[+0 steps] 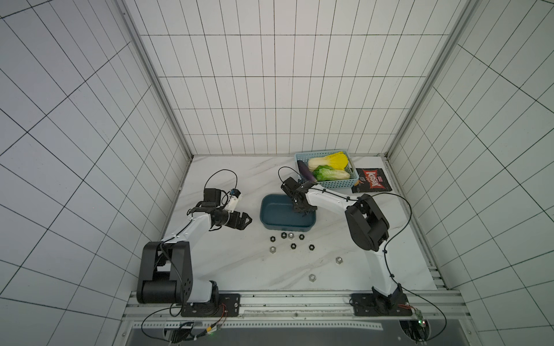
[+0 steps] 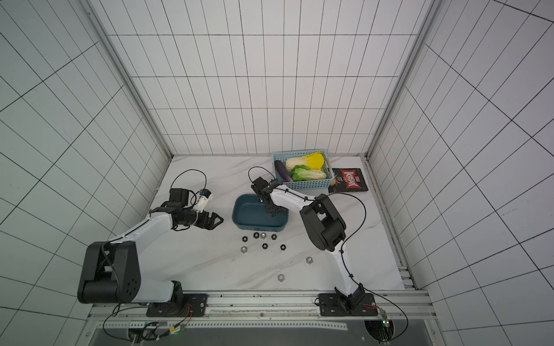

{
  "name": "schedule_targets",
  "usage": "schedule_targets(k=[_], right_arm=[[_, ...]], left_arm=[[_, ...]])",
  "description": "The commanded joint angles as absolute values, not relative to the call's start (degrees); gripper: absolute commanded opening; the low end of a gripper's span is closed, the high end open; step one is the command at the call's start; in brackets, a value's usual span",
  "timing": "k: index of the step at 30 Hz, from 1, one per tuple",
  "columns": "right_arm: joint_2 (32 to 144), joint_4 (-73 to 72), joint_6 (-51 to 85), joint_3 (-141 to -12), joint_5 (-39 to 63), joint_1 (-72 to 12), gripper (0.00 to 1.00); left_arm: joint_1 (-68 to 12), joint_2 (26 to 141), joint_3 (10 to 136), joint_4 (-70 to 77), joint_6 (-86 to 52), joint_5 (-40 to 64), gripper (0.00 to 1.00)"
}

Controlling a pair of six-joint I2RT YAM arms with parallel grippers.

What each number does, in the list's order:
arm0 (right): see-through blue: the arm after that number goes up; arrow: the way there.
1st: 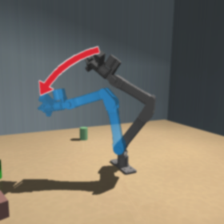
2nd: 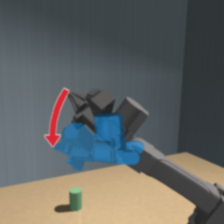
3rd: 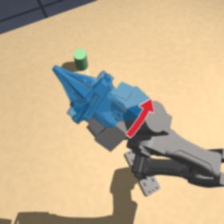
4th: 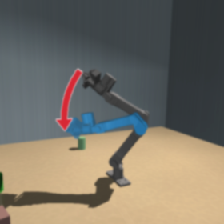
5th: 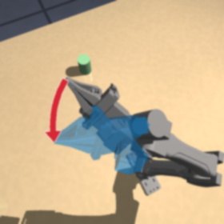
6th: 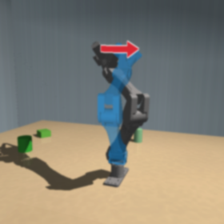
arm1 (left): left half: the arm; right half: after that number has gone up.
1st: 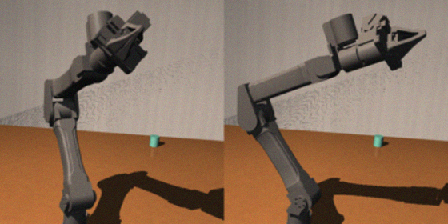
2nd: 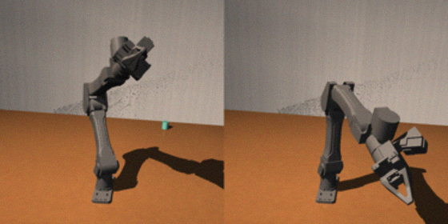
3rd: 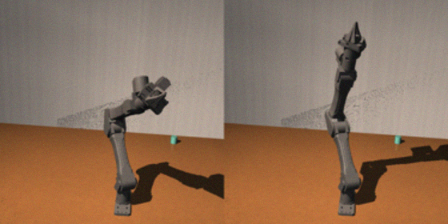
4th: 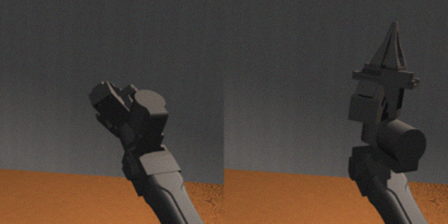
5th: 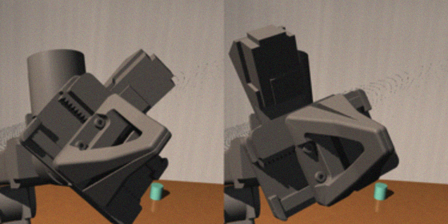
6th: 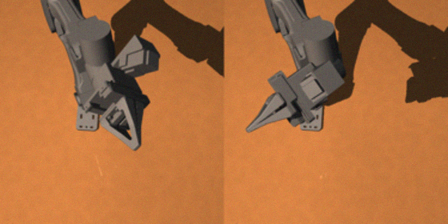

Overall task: Put the nuts on the desktop into the storage box
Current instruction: Place the nut in the storage box.

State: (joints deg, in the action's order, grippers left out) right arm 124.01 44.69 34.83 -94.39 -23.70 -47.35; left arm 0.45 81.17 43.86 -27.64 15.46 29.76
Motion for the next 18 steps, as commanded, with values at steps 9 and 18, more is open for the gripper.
schedule_targets(k=[9,18], right_arm=[[125.52,44.89,35.38,-95.91,-25.32,-47.73,0.24],[125.33,42.93,34.51,-95.42,-23.58,-47.64,0.24]], left_arm=[[0.77,81.47,42.89,-24.79,15.73,29.37,0.97],[0.79,81.56,42.8,-24.79,15.82,29.44,0.97]])
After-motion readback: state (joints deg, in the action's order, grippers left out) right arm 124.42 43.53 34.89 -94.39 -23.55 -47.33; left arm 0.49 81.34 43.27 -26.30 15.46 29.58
